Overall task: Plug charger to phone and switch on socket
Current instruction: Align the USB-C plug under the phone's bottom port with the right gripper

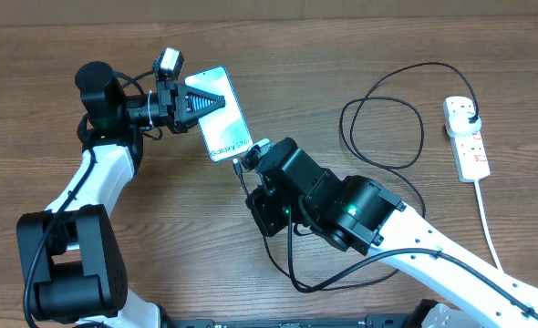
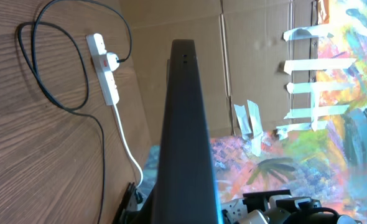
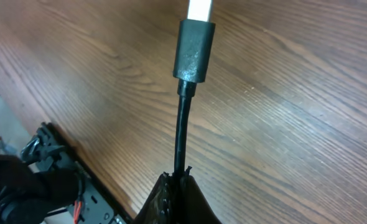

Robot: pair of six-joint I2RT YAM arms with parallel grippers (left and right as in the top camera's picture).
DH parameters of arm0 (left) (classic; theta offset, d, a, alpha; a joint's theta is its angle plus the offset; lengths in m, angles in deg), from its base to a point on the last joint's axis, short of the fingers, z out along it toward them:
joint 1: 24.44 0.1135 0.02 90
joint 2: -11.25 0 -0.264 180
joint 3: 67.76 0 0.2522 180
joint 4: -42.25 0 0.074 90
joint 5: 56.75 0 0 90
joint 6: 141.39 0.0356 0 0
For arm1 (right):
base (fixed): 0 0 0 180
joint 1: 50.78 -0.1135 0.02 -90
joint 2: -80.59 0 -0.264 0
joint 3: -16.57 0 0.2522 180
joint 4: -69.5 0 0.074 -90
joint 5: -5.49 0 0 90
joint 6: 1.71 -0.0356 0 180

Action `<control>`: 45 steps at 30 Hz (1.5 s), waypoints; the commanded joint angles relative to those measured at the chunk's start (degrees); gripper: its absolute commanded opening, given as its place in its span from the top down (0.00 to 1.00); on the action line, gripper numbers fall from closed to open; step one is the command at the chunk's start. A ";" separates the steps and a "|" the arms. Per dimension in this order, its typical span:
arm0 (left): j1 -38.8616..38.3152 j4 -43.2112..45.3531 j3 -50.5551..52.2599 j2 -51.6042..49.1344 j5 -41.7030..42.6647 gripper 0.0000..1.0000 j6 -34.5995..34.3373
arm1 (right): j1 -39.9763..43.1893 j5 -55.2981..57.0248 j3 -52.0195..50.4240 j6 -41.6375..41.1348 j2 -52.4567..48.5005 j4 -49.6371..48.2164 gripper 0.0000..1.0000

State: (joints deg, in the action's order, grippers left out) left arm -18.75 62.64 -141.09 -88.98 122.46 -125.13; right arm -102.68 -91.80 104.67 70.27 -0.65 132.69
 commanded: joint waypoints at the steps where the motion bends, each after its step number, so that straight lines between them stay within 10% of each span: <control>1: -0.15 0.22 -1.29 0.20 1.31 0.96 0.48 | -0.11 3.76 0.83 -0.17 -0.28 -0.57 0.96; 45: -0.92 0.22 -1.29 0.20 0.61 0.96 -2.97 | -0.11 1.22 0.83 -0.17 -1.42 -2.14 0.96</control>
State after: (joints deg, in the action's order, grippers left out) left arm -18.86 62.59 -141.09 -88.98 122.42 -127.60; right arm -102.68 -90.29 104.67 70.27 -1.76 131.27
